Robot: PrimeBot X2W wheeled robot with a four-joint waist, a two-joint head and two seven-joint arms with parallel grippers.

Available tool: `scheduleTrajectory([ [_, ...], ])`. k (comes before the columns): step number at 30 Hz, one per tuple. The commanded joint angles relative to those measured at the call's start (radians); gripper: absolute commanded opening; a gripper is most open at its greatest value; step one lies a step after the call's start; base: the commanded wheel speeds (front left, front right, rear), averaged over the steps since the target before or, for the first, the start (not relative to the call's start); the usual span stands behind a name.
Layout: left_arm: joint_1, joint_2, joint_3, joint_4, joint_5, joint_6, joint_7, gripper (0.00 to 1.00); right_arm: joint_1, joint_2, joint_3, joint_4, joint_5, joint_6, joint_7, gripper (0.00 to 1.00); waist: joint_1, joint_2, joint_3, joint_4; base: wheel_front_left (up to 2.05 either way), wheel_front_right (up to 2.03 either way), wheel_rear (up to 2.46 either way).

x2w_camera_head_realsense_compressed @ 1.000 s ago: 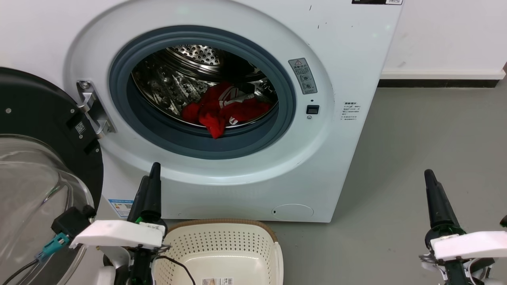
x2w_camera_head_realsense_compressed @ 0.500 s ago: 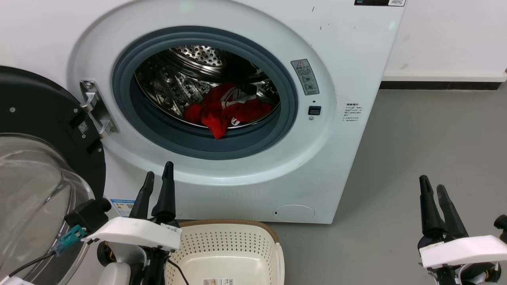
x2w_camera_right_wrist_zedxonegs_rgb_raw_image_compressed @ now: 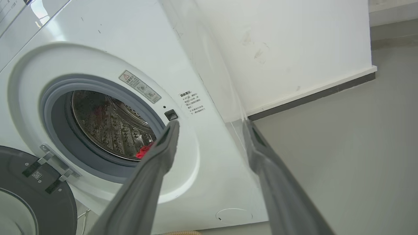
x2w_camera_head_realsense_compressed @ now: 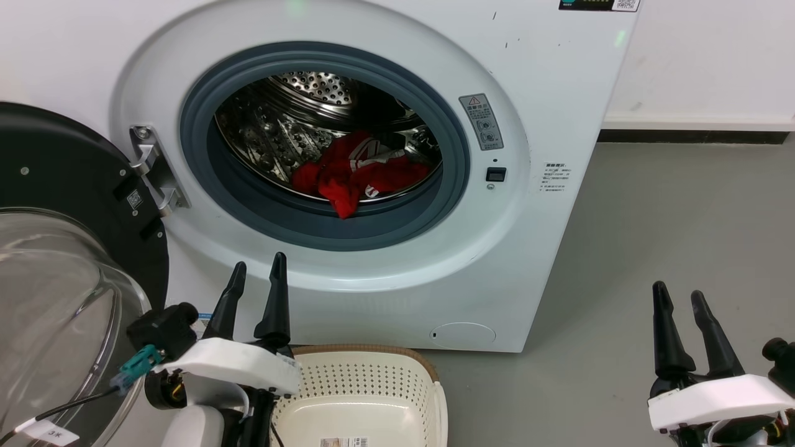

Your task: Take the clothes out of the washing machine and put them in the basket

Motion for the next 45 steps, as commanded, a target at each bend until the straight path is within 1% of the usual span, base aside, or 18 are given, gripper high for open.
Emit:
scheduleTrajectory([
  [1,-0.023,0.009,-0.009,-0.005,0.034,0.007,-0.012,1.0,0.005,0.0,-0.001,-0.01,-0.04,0.0,-0.011,1.0,0.0,0.0,0.0,0.0,0.0,0.0,0.0],
  [7,-0.029,0.015,-0.024,0.005,0.1,0.019,-0.028,1.0,0.011,0.0,-0.002,-0.015,-0.126,0.0,-0.022,1.0,0.0,0.0,0.0,0.002,0.0,0.0,0.0],
  [8,-0.029,0.015,-0.024,0.005,0.1,0.019,-0.028,1.0,0.011,0.0,-0.002,-0.015,-0.126,0.0,-0.022,1.0,0.0,0.0,0.0,0.002,0.0,0.0,0.0],
  [10,-0.031,0.019,-0.032,0.011,0.131,0.023,-0.036,1.0,0.012,0.0,-0.004,-0.015,-0.166,0.0,-0.024,1.0,0.0,0.0,0.0,0.003,0.0,0.0,0.0],
  [22,-0.036,0.033,-0.051,0.036,0.236,0.044,-0.062,1.0,0.027,0.0,-0.007,-0.009,-0.284,0.0,-0.027,1.0,0.0,0.0,-0.003,0.005,0.0,0.0,0.0],
  [36,-0.036,0.044,-0.062,0.067,0.349,0.065,-0.092,1.0,0.037,0.0,-0.005,0.006,-0.391,0.0,-0.028,1.0,0.0,0.0,-0.005,0.01,0.0,0.0,0.0],
  [45,-0.042,0.042,-0.06,0.08,0.408,0.066,-0.109,1.0,0.044,0.0,-0.002,0.007,-0.45,0.0,-0.031,1.0,0.0,0.0,-0.006,0.013,0.0,0.0,0.0],
])
